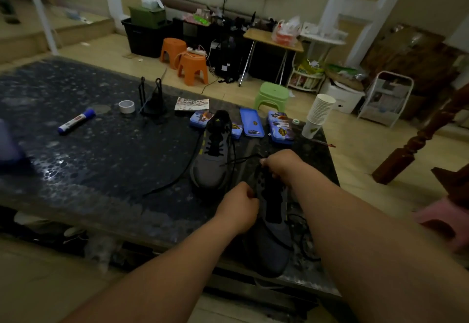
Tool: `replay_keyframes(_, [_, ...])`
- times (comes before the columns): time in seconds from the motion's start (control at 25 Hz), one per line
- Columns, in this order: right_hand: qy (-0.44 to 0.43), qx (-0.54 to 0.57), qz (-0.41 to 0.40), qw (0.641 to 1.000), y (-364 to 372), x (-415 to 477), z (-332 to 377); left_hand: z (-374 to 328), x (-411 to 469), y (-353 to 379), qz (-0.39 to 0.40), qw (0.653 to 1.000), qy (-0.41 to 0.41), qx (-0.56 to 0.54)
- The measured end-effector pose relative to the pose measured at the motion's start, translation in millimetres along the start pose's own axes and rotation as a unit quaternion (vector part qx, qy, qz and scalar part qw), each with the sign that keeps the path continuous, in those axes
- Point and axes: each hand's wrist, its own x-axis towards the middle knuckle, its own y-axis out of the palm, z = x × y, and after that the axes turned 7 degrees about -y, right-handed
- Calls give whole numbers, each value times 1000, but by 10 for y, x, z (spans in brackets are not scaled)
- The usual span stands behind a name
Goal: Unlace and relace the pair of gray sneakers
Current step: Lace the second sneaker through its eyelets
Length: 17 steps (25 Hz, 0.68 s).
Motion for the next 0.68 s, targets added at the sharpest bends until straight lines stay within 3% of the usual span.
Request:
replay_keyframes(0.12, [-58, 121, -41, 990, -139, -333, -95, -208, -25, -114, -60, 994, 58, -67])
replay_keyframes(0.28, [-178, 125, -42, 975, -262, -786, -209, -696, -40, -207, 7, 979, 75, -189])
replay_keyframes(0.4, [-228, 135, -28, 964, -303, -961, -274, -936, -87, -217, 1, 975, 95, -199])
replay_keyframes(0.52, [-223, 127, -22, 966, -349, -1026, -291, -1060, -180, -319, 8, 977, 124, -172])
replay_keyframes(0.68, [-173, 178, -107, 963, -652, -1055, -180, -1126, -245, -461, 23, 983, 130, -126])
